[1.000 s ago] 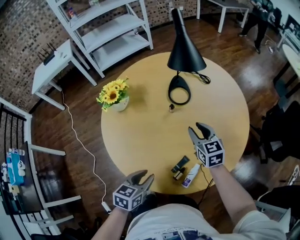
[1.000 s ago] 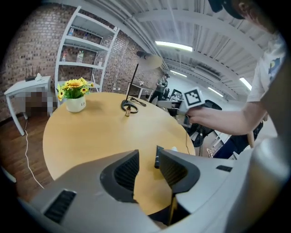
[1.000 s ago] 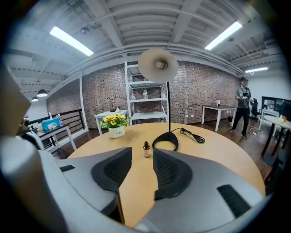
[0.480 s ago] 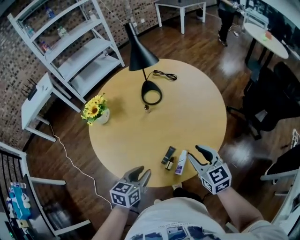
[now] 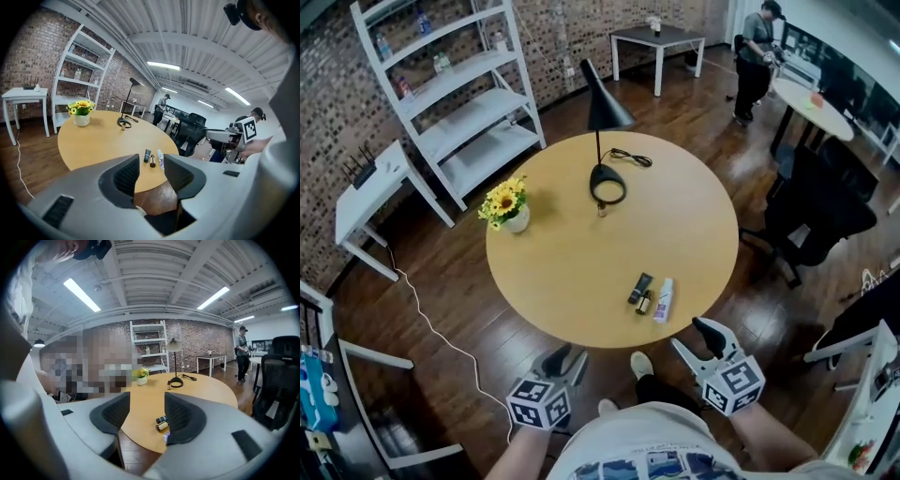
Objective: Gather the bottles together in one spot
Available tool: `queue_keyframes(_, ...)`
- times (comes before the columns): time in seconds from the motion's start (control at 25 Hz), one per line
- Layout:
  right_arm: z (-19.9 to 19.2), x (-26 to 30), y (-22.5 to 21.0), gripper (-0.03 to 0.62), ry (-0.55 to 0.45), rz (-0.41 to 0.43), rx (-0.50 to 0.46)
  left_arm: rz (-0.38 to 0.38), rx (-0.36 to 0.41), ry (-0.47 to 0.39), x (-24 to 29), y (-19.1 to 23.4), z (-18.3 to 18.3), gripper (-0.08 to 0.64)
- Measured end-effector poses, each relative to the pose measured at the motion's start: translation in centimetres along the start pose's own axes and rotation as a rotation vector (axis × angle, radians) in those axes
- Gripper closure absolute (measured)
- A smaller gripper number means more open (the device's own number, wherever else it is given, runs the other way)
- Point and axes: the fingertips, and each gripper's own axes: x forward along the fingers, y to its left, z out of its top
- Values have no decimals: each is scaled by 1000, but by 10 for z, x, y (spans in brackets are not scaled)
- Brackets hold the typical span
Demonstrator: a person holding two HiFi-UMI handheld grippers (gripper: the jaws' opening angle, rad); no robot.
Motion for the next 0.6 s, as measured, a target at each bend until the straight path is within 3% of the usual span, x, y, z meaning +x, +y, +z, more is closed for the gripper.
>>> queue_keyframes(0.2, -8, -38, 34, 335, -13, -22, 115, 60, 24, -7, -50, 2, -12, 416)
queue_keyframes(0.44, -15, -44, 55, 334, 13, -8, 80, 61, -43, -24, -75, 3, -19, 416)
queue_keyframes(0.6, -7, -35, 55, 334, 15, 5, 60, 44, -43, -35, -76, 4, -19, 413)
